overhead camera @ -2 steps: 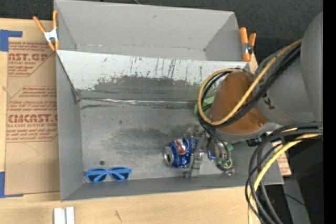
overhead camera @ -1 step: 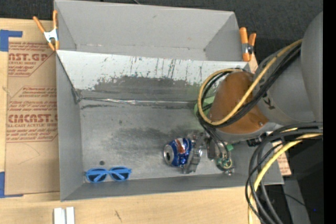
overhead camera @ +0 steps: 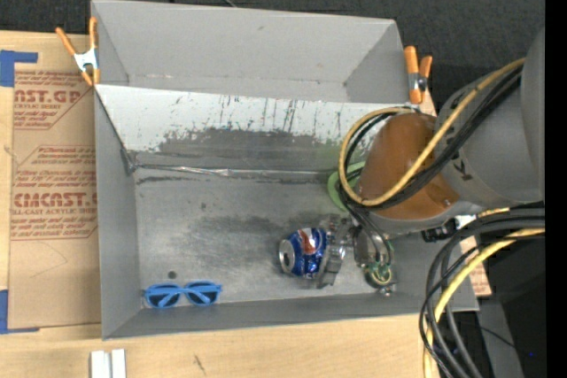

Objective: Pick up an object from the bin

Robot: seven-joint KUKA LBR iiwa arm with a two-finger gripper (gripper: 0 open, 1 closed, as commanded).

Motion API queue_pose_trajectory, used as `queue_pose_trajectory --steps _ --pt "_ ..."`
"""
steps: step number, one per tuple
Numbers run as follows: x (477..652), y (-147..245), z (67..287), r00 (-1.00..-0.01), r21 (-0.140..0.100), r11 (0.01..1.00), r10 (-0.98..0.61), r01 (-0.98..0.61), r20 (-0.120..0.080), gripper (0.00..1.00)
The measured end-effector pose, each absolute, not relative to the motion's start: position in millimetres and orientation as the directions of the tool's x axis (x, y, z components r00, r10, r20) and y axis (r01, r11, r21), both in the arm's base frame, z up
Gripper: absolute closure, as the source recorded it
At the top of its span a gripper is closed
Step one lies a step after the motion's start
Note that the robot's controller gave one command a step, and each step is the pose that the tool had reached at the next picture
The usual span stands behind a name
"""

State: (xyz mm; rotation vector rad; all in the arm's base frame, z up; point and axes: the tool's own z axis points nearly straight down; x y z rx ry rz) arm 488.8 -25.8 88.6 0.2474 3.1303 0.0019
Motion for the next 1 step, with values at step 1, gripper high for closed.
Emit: queue_pose_trajectory --steps 1 --pt "488.9 -25.0 102.1 -0.988 0.002 0.988 0.157 0.157 -0.001 1.0"
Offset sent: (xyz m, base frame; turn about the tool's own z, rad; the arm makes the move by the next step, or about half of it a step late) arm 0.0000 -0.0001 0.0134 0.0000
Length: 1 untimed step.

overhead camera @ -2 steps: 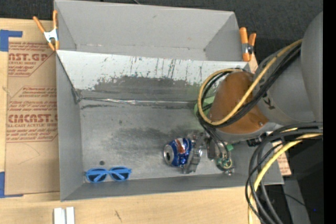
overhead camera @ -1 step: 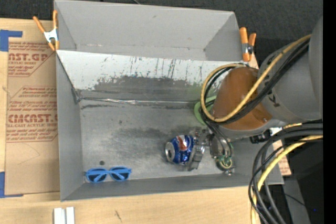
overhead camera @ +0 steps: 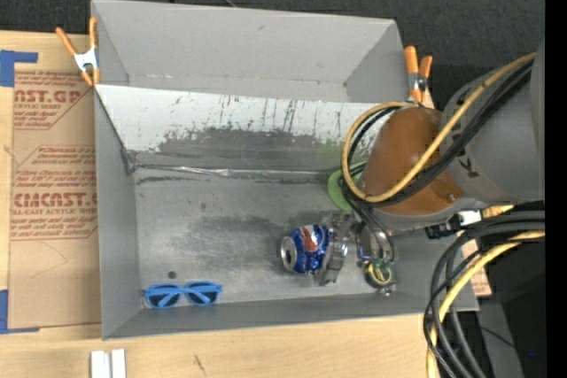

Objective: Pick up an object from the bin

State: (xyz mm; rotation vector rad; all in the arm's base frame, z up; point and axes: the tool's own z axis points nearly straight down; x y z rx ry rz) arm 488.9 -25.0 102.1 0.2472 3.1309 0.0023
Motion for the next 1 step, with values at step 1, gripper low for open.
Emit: queue_pose_trajectory --steps 1 --pt "489.2 -24.2 125.3 -0.988 0.002 0.988 0.156 0.156 -0.002 1.0"
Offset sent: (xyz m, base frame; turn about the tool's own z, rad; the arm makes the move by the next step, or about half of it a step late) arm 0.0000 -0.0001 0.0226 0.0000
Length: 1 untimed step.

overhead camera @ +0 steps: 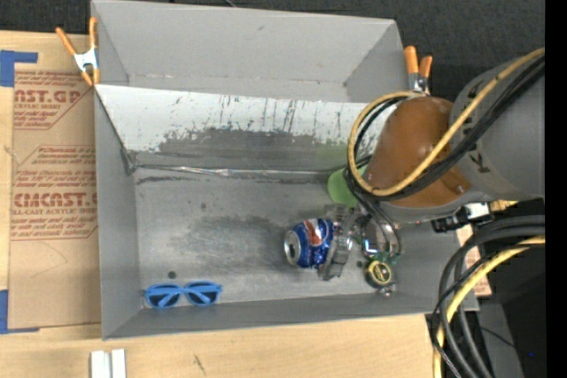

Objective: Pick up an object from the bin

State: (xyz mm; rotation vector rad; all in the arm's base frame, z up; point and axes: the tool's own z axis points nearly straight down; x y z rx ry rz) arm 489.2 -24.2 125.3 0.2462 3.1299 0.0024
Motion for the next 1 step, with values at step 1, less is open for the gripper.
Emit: queue_pose_trajectory --steps 1 --pt "489.9 -23.2 156.9 -0.988 0.002 0.988 0.156 0.156 -0.003 1.0"
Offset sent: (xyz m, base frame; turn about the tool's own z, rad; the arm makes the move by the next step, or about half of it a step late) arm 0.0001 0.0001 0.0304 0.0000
